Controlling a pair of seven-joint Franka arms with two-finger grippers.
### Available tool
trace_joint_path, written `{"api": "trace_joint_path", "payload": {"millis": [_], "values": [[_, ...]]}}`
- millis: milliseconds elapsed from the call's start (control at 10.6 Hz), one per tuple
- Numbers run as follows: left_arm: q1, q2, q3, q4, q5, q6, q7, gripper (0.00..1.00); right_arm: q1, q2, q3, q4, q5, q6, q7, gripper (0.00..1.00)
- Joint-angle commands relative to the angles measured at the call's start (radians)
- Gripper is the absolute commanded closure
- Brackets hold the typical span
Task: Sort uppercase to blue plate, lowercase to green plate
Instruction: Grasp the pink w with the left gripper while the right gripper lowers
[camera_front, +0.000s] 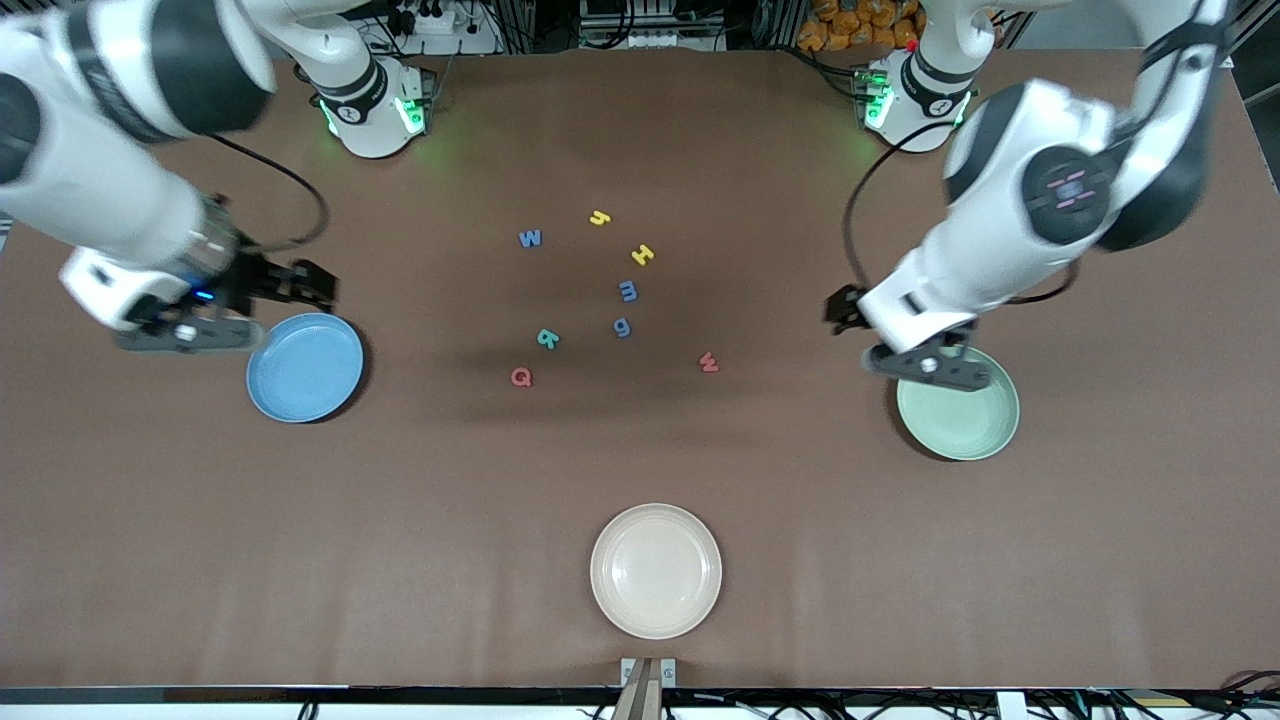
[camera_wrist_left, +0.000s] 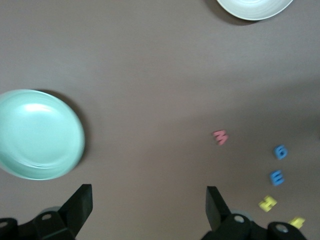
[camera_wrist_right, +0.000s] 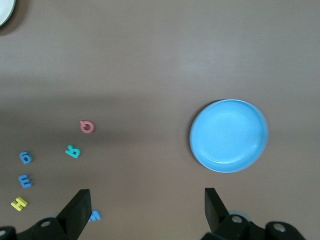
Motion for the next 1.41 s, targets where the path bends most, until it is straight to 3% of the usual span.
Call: {"api": "trace_joint_path", "payload": {"millis": [0,188,471,754,1037,1131,1319], "values": [[-0.062,0.05,-0.007,-0.061,0.007,0.138,-0.21,0.0,0.085,0.048,-0.003,-0.071,-0.006,0.089,0.115,0.0],[-0.13,0.123,-0.007,-0.089,0.03,0.212,-0.394,0.0,0.125,0.1,-0.001,-0.135,-0.005,0.182,0.157,0.0],[-0.196,0.235,-0.007,-0.089,0.109,0.302,-0.633,0.0,0.197,0.128,-0.001,-0.375,-0.005,0.481,0.191,0.0],[-0.269,0.329,0.019,-0.069,0.171,0.344,-0.82,0.06,0.291,0.162,0.0,-0.47,-0.003,0.525,0.182,0.0],[-0.313,0.389,0.054,-0.061,0.228,0.402,-0.922,0.11,0.291,0.163,0.054,-0.581,0.038,0.627,0.119,0.0],[-0.313,0.392,0.056,-0.061,0.228,0.402,-0.928,0.14,0.293,0.159,0.065,-0.611,0.088,0.663,0.076,0.0],[-0.313,0.408,0.056,-0.063,0.228,0.419,-0.938,0.19,0.297,0.134,0.068,-0.646,0.102,0.672,0.021,0.0]]}}
